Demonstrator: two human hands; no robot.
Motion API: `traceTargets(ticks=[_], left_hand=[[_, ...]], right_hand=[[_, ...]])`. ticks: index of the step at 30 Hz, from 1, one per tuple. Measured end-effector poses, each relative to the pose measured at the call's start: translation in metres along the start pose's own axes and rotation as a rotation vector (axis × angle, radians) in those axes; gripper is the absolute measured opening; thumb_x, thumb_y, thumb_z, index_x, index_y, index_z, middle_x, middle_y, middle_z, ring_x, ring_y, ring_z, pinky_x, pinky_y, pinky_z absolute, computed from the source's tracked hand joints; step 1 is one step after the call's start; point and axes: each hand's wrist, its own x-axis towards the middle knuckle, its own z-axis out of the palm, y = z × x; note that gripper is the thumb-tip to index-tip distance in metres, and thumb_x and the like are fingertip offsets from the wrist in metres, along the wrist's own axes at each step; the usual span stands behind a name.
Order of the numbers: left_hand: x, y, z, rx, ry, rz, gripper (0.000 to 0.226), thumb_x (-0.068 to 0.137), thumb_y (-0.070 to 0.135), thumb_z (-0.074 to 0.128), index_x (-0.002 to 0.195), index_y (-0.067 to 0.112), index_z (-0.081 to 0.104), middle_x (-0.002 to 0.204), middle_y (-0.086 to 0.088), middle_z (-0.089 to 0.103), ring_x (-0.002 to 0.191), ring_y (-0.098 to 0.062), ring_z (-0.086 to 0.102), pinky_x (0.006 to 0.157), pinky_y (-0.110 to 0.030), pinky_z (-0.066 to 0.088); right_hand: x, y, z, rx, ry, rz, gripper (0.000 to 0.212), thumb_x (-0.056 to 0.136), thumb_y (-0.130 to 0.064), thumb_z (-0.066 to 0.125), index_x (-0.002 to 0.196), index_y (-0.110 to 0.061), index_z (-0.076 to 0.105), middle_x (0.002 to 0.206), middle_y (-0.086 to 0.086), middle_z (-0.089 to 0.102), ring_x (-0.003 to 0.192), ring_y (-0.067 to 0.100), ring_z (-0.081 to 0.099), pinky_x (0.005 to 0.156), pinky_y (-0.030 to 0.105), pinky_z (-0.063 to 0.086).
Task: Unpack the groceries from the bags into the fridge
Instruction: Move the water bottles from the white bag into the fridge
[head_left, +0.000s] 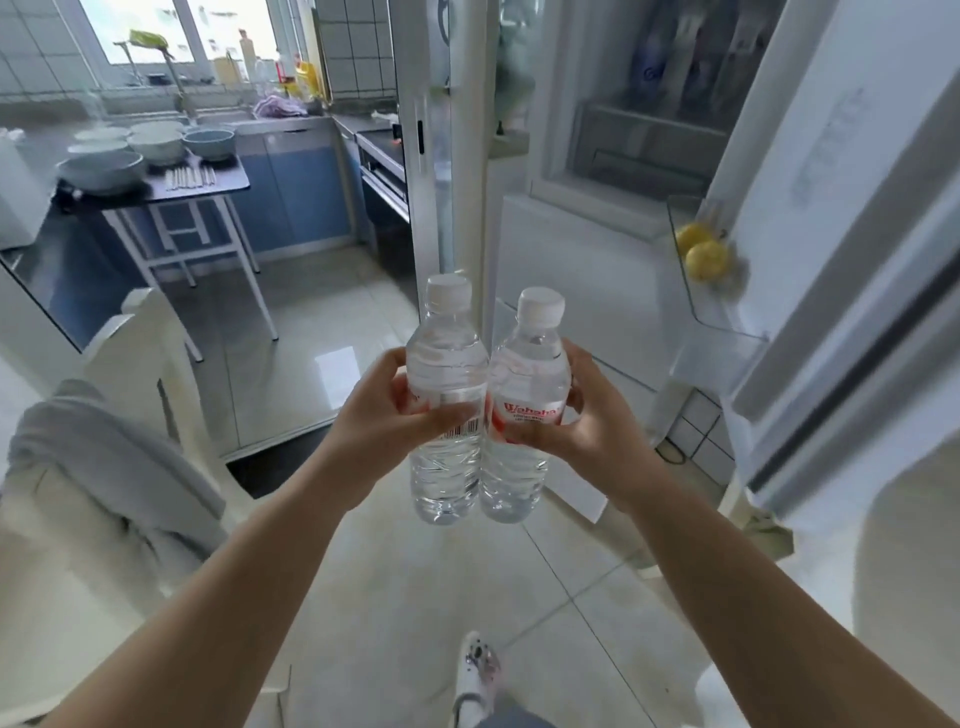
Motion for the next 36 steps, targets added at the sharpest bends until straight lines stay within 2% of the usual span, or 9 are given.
traceTargets(ticks=[3,9,14,19,23,27,29,33,36], left_hand=[[0.068,0.004,-0.018,0.019,-0.025,0.035,0.074,0.048,0.031,0.092,0.111,0.023,0.053,0.099,0.0,0.073,0.094,-0.021,0.07,0.083,-0.044,0.055],[0.223,0.026,-0.038,0.051,-0.069,0.1,0.073,0.047,0.032,0.093,0.108,0.026,0.053,0.097,0.006,0.073,0.092,-0.016,0.07,0.084,-0.04,0.054],[0.339,0.044,-0.033,-0.008,-0.123,0.136,0.069,0.049,0.026,0.083,0.111,0.02,0.052,0.095,0.003,0.073,0.089,-0.012,0.07,0.077,-0.033,0.053],[0.448,0.051,-0.019,-0.025,-0.242,0.183,0.069,0.052,0.025,0.086,0.112,0.018,0.053,0.095,0.002,0.073,0.092,-0.017,0.07,0.074,-0.028,0.056],[0.535,0.062,0.001,-0.022,-0.375,0.246,0.08,0.048,0.036,0.089,0.116,0.017,0.052,0.099,0.0,0.072,0.092,-0.016,0.07,0.076,-0.03,0.056],[0.612,0.086,0.032,-0.028,-0.501,0.3,0.063,0.06,0.023,0.088,0.112,0.015,0.054,0.089,0.003,0.073,0.084,-0.012,0.069,0.072,-0.027,0.054],[0.647,0.101,0.052,-0.032,-0.538,0.326,0.059,0.06,0.024,0.087,0.11,0.015,0.056,0.093,0.0,0.073,0.086,-0.015,0.069,0.075,-0.031,0.055],[0.708,0.133,0.097,-0.023,-0.601,0.384,0.058,0.061,0.029,0.084,0.112,0.019,0.059,0.1,0.002,0.072,0.093,-0.016,0.069,0.081,-0.035,0.056],[0.741,0.157,0.129,-0.009,-0.597,0.446,0.043,0.07,0.022,0.081,0.108,0.022,0.061,0.093,0.007,0.073,0.088,-0.012,0.069,0.077,-0.03,0.056]], right_hand=[[0.064,0.011,0.004,0.024,0.028,-0.009,0.072,0.063,-0.024,0.086,0.125,-0.033,0.05,0.116,-0.009,0.065,0.111,0.013,0.06,0.096,0.044,0.049],[0.207,0.023,-0.007,0.089,0.08,-0.027,0.068,0.066,-0.006,0.082,0.122,-0.028,0.052,0.107,-0.009,0.068,0.098,0.002,0.064,0.074,0.011,0.049],[0.304,0.028,-0.029,0.112,0.149,-0.018,0.079,0.068,-0.001,0.08,0.134,-0.027,0.045,0.111,-0.009,0.066,0.094,-0.006,0.064,0.07,0.007,0.048],[0.384,0.049,-0.056,0.076,0.283,0.015,0.088,0.066,-0.008,0.084,0.139,-0.03,0.039,0.121,-0.008,0.063,0.107,0.0,0.061,0.081,0.016,0.053],[0.442,0.061,-0.081,0.023,0.447,0.012,0.072,0.064,-0.005,0.083,0.121,-0.036,0.051,0.111,-0.01,0.066,0.103,-0.001,0.062,0.072,0.014,0.052],[0.494,0.058,-0.113,-0.042,0.605,0.061,0.074,0.052,-0.034,0.087,0.113,-0.053,0.049,0.11,-0.025,0.065,0.103,-0.008,0.059,0.079,0.017,0.049],[0.517,0.053,-0.134,-0.067,0.685,0.074,0.079,0.045,-0.042,0.083,0.113,-0.055,0.047,0.111,-0.025,0.065,0.104,-0.008,0.059,0.082,0.018,0.047],[0.557,0.045,-0.183,-0.112,0.818,0.035,0.084,0.054,-0.028,0.084,0.129,-0.037,0.046,0.114,-0.018,0.066,0.103,-0.004,0.061,0.088,0.022,0.048],[0.585,0.042,-0.221,-0.116,0.873,-0.004,0.074,0.063,-0.009,0.083,0.125,-0.033,0.05,0.108,-0.015,0.069,0.099,-0.002,0.064,0.085,0.023,0.051]])
